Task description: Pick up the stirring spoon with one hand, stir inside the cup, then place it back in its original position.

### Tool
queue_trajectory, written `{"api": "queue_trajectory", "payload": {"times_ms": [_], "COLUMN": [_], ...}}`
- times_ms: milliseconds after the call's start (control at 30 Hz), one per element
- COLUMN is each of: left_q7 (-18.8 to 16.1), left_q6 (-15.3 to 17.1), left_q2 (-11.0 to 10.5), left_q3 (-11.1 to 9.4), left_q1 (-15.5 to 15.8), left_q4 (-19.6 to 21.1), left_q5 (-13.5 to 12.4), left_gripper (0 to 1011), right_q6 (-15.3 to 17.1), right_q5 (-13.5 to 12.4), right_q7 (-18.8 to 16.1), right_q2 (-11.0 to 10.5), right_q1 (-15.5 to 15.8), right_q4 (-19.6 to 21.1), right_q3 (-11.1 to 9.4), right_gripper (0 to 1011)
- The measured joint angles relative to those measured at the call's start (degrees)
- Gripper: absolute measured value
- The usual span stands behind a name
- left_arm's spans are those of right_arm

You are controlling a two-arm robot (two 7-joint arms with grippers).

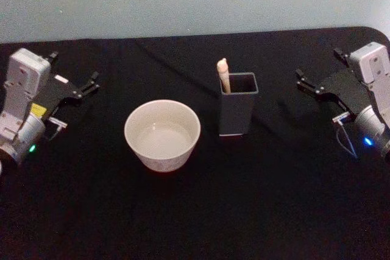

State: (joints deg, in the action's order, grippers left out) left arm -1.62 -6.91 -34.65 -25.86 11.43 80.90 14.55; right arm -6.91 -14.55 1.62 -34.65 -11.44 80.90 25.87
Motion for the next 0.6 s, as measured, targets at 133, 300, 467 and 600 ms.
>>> {"api": "queue_trajectory", "payload": {"times_ms": [133,300,467,600], "left_q7": [0.0,0.0,0.0,0.0], "left_q6": [0.0,0.0,0.0,0.0], "left_q2": [0.0,0.0,0.0,0.0], "left_q3": [0.0,0.0,0.0,0.0], "left_q1": [0.0,0.0,0.0,0.0], "left_q4": [0.0,0.0,0.0,0.0], "left_q5": [0.0,0.0,0.0,0.0], "left_gripper": [1001,1001,1001,1001], "right_q6": [0.0,0.0,0.0,0.0], "right_q5": [0.0,0.0,0.0,0.0], "right_q7": [0.0,0.0,0.0,0.0], "right_q2": [0.0,0.0,0.0,0.0], "right_q1": [0.0,0.0,0.0,0.0], "right_q4": [0.0,0.0,0.0,0.0], "right_q3": [0.0,0.0,0.0,0.0], "right_gripper": [1002,1002,1002,1002]}}
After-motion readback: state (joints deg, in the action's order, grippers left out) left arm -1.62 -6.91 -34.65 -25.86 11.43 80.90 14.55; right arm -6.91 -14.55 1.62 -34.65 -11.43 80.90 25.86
